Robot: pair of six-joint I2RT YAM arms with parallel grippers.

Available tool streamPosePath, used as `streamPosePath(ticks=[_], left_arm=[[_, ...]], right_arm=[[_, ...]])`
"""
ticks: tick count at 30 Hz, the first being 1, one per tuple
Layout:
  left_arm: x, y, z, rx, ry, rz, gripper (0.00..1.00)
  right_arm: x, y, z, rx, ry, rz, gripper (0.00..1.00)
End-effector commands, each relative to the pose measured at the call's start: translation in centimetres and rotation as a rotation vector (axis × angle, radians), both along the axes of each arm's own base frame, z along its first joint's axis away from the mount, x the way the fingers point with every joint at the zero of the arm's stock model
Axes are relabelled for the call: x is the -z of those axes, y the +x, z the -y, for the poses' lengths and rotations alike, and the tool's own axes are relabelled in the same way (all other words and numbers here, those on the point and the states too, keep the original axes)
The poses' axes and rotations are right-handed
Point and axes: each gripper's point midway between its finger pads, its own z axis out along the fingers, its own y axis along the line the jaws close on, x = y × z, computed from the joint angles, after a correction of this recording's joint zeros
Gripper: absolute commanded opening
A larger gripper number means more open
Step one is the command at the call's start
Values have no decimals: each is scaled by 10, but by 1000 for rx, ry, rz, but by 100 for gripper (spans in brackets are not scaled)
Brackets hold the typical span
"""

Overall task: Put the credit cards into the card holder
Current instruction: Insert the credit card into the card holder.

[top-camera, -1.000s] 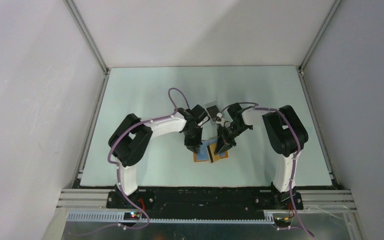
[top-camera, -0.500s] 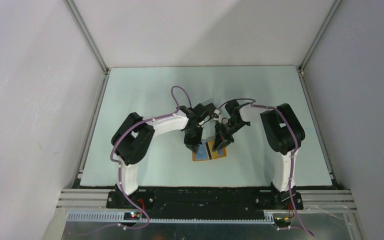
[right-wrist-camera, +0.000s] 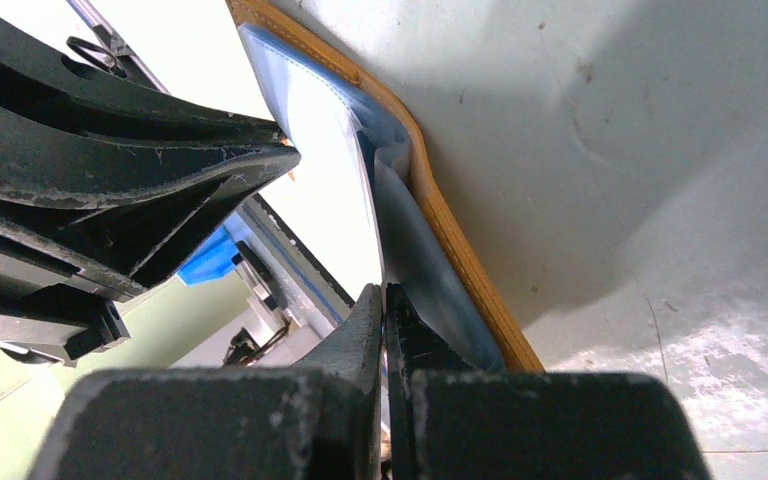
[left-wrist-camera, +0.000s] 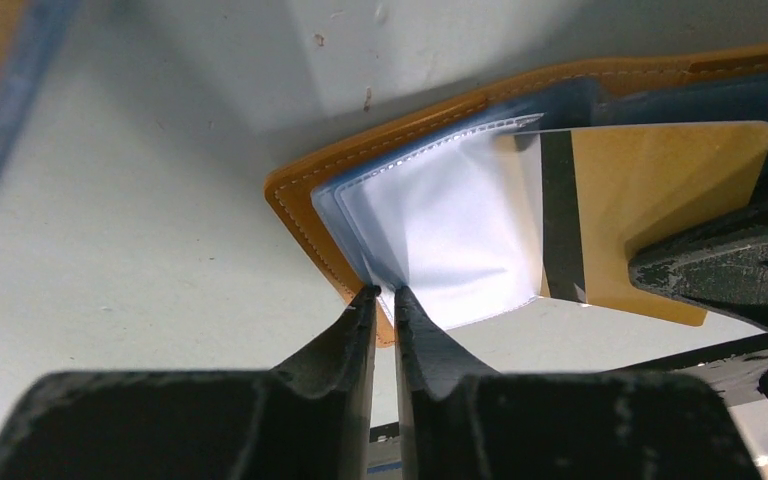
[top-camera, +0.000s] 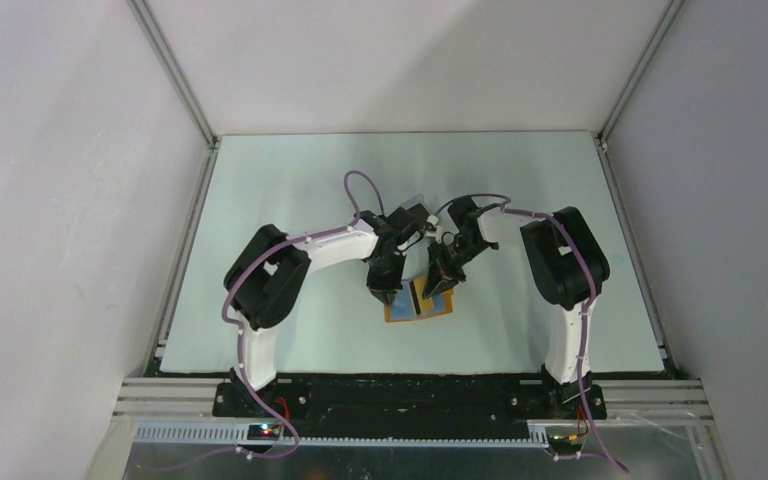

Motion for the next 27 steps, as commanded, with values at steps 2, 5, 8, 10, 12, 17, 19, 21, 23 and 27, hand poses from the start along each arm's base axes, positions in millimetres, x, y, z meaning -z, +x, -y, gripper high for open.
streamPosePath(ticks=[2, 5, 8, 10, 12, 17, 19, 21, 23, 27], left_arm=[[12, 6, -14, 31, 95, 28, 17], [14, 7, -12, 32, 94, 26, 17], [15, 7, -11, 32, 92, 20, 16], [15, 7, -10, 32, 90, 17, 15], [15, 7, -8, 33, 86, 15, 15], [15, 7, -7, 35, 81, 11, 15], [15, 7, -7, 35, 81, 10, 15], [16, 7, -6, 33, 82, 9, 15], [16, 7, -6, 33, 82, 9, 15], [16, 8, -6, 33, 81, 8, 15]], right_arm=[[5, 27, -7, 27, -19, 118, 0], [7, 29, -8, 35, -23, 124, 0], [11, 30, -8, 44, -26, 131, 0], [14, 32, -7, 58, -26, 137, 0], [18, 33, -7, 66, -26, 142, 0], [28, 31, -8, 70, -23, 151, 0], [33, 29, -7, 76, -24, 149, 0], [37, 27, -7, 79, -33, 149, 0], [42, 25, -7, 77, -45, 151, 0], [47, 24, -4, 74, -83, 165, 6]])
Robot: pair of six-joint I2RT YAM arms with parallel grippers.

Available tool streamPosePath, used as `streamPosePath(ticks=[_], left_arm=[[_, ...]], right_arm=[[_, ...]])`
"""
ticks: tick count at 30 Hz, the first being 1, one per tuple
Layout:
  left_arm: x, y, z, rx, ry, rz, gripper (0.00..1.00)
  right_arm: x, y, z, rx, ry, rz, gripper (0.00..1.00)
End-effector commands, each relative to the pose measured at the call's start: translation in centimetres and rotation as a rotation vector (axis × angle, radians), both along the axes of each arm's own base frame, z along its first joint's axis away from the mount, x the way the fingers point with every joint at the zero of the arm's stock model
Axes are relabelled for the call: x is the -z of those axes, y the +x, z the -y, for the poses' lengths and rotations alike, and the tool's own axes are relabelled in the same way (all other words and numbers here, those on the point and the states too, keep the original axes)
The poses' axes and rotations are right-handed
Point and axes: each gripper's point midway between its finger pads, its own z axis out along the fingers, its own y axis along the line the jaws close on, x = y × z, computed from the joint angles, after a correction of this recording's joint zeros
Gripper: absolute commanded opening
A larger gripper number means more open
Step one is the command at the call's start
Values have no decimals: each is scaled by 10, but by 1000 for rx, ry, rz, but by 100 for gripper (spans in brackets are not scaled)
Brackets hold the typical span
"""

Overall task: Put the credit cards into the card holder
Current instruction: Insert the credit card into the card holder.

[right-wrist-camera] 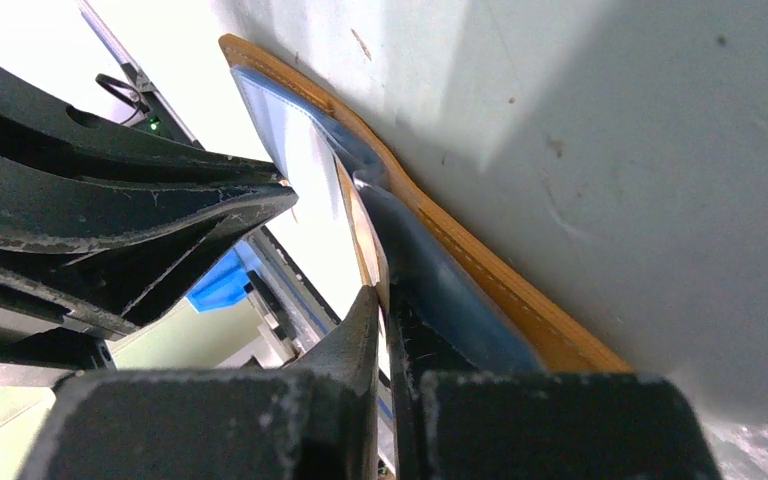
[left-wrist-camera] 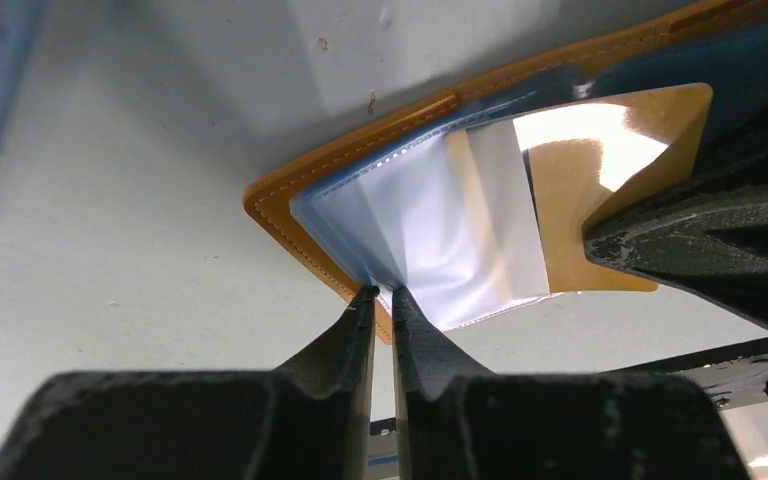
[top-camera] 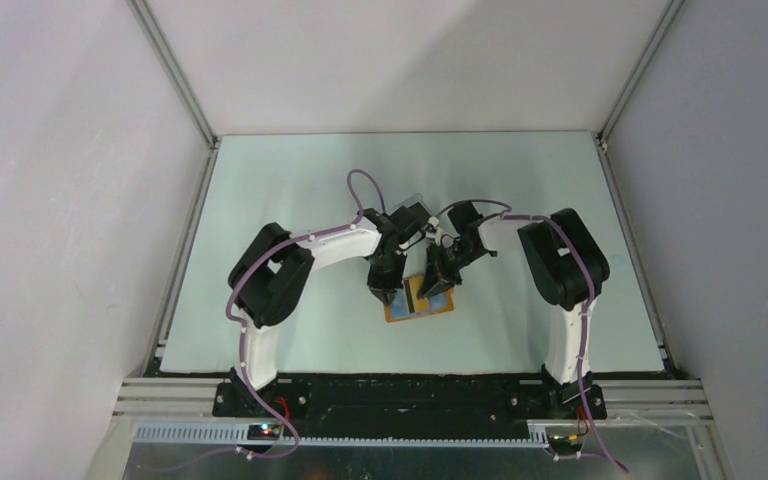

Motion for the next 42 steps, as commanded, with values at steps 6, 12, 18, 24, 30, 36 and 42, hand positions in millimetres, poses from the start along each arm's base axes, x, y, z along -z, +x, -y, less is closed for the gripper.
streamPosePath(ticks=[6, 12, 18, 24, 30, 36, 42], left_arm=[[16, 8, -5, 21, 53, 27, 15], [16, 7, -7, 20, 58, 26, 14], [12, 9, -8, 11, 59, 41, 14], [15, 9, -9, 2, 50, 22, 12], [13, 14, -10, -7, 41, 27, 10], [11, 16, -12, -17, 36, 31, 9], [11, 16, -17, -30, 38, 28, 9]], right_arm=[[31, 17, 10, 24, -201, 164, 33], [22, 13, 14, 36, -248, 170, 49], [21, 11, 22, 44, -322, 186, 58], [22, 6, 18, -11, -346, 225, 68], [18, -2, 0, -72, -259, 227, 69], [3, -10, -16, -126, -130, 220, 70], [5, -5, 1, -92, -243, 247, 72]])
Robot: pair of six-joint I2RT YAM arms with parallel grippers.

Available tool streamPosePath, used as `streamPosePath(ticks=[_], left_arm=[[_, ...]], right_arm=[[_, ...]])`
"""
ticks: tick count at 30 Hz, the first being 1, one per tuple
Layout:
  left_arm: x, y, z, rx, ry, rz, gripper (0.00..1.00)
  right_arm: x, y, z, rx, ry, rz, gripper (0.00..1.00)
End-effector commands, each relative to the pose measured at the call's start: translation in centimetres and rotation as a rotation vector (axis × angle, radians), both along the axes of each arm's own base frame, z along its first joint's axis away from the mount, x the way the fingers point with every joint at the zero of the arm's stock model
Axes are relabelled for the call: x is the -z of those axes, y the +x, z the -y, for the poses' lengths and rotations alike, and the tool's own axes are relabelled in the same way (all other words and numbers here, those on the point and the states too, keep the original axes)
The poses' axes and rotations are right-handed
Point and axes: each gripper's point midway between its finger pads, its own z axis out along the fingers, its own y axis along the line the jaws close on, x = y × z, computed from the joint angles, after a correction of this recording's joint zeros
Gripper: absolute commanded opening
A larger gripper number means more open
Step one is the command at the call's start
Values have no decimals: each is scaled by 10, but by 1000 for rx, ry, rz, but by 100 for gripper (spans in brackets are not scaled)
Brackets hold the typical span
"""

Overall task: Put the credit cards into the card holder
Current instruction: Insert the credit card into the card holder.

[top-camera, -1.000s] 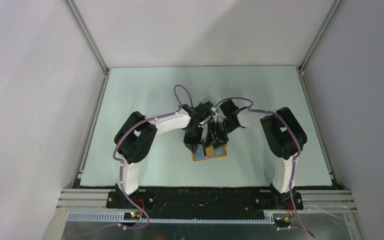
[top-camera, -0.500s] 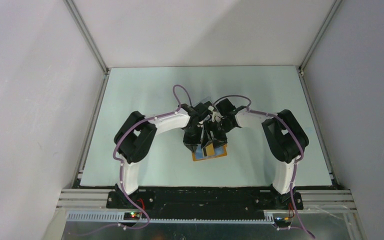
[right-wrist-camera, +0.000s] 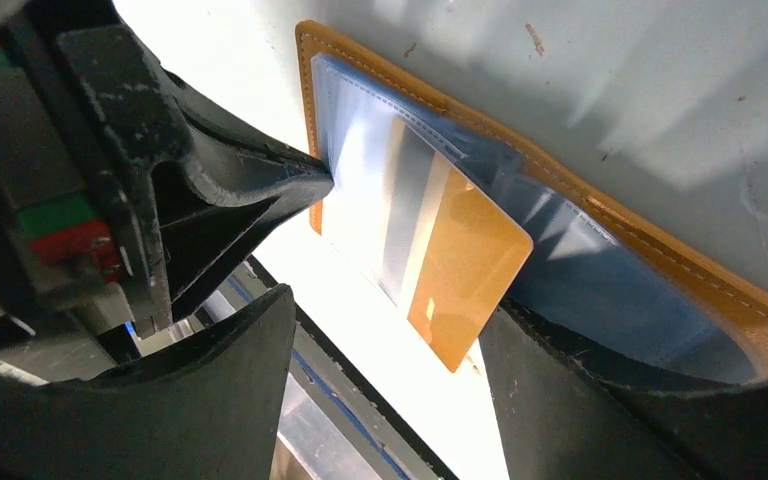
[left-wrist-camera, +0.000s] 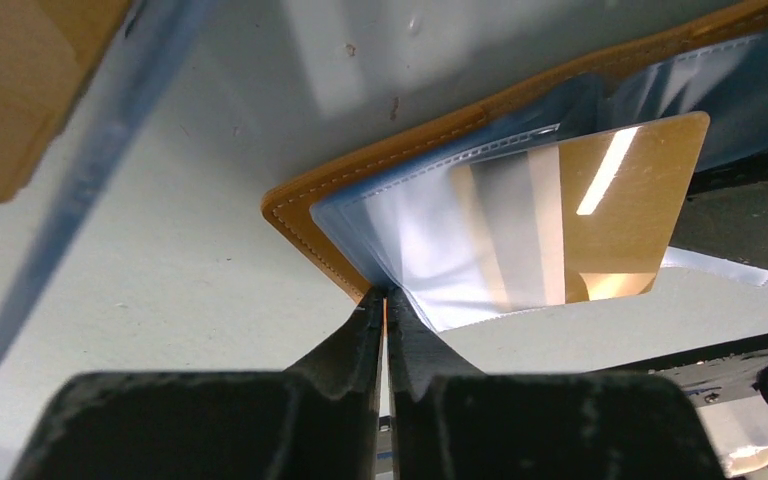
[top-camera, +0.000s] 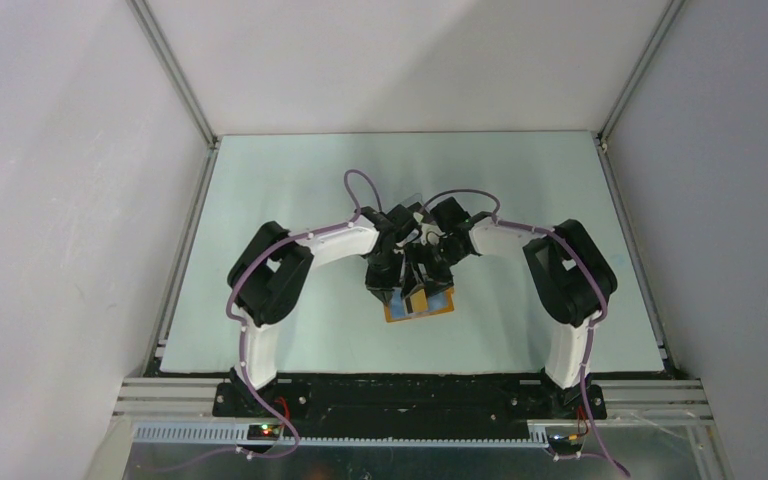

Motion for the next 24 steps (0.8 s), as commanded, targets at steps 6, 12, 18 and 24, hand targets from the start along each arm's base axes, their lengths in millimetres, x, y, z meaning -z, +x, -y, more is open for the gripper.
streamPosePath(ticks=[6, 12, 18, 24], left_arm=[[11, 15, -17, -21, 50, 48, 9], [11, 16, -19, -24, 49, 50, 9], [11, 16, -19, -24, 50, 50, 8], [12, 16, -18, -24, 50, 46, 8]], right_arm=[[26, 6, 41, 35, -266, 98, 75], [26, 10, 53, 50, -337, 139, 80], [32, 5, 46, 26, -315, 113, 79], [35, -3, 23, -15, -180, 46, 72]])
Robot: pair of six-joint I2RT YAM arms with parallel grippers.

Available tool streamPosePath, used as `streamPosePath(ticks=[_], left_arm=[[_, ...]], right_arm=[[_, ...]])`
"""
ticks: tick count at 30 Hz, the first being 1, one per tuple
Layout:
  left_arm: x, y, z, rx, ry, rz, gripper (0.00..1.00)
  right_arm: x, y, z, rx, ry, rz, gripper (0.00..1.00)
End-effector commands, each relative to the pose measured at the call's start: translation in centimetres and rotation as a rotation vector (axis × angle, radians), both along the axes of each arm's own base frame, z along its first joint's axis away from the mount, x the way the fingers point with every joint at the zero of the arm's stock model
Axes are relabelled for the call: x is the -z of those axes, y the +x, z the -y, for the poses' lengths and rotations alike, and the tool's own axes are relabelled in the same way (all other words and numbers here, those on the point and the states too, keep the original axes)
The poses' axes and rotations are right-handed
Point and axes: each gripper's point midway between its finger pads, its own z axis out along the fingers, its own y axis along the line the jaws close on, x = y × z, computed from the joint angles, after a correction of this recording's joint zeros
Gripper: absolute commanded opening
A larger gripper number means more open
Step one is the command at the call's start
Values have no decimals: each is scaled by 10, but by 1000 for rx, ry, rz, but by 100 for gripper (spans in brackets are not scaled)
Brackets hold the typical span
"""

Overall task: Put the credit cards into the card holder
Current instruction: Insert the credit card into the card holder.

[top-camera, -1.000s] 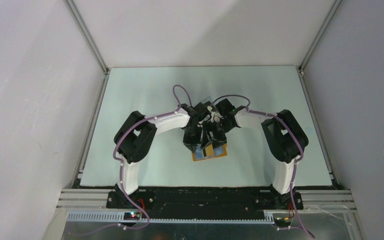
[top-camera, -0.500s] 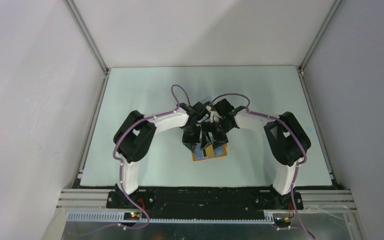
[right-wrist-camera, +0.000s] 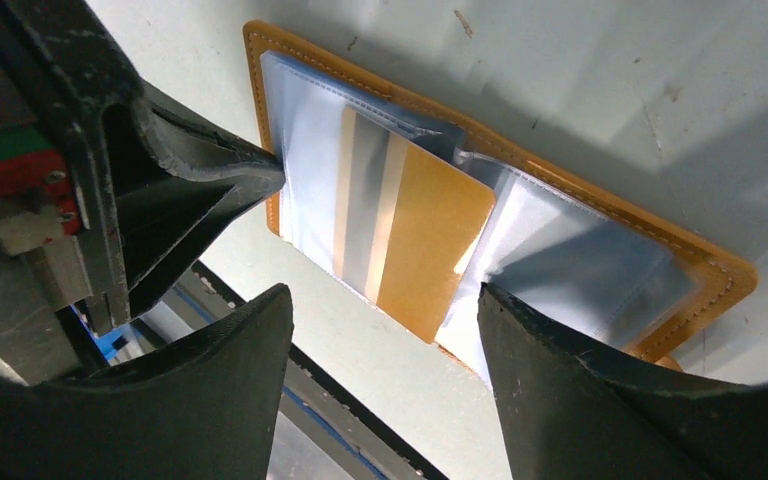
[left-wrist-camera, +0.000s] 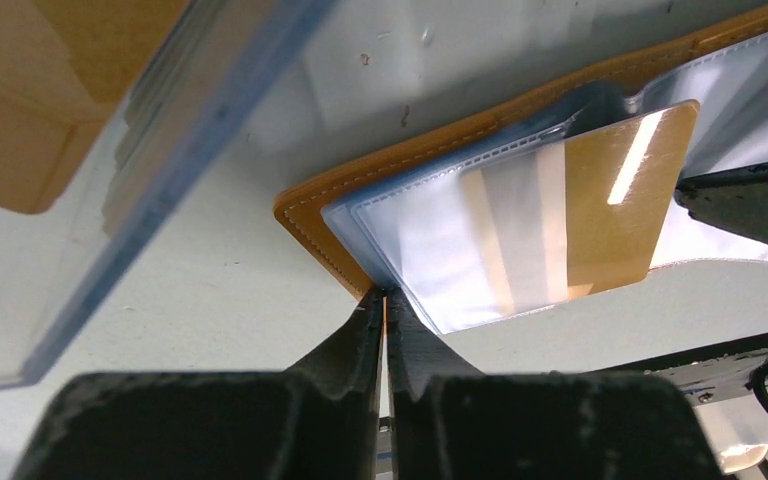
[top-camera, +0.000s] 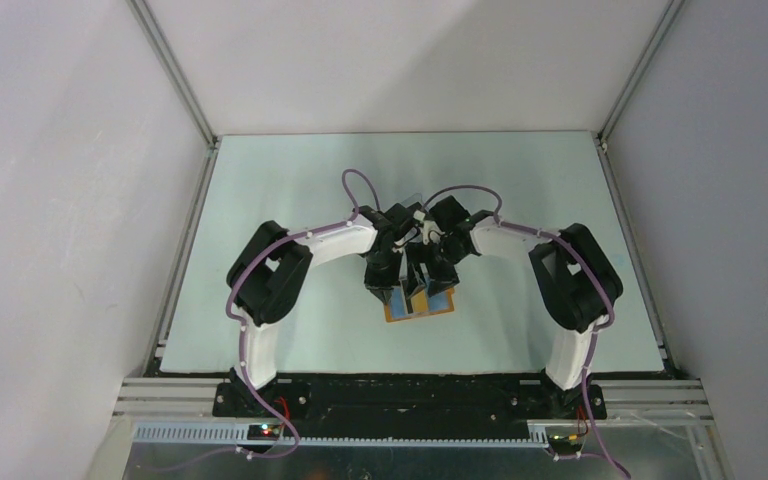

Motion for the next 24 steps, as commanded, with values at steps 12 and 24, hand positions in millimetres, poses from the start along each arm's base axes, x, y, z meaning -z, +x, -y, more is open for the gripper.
streamPosePath(ticks=[12, 24], left_arm=[[11, 14, -15, -9, 54, 51, 8], [9, 15, -16, -14, 54, 59, 8]], right_arm=[[18, -11, -24, -137, -18, -40, 63], [10, -23, -37, -224, 8, -51, 69]])
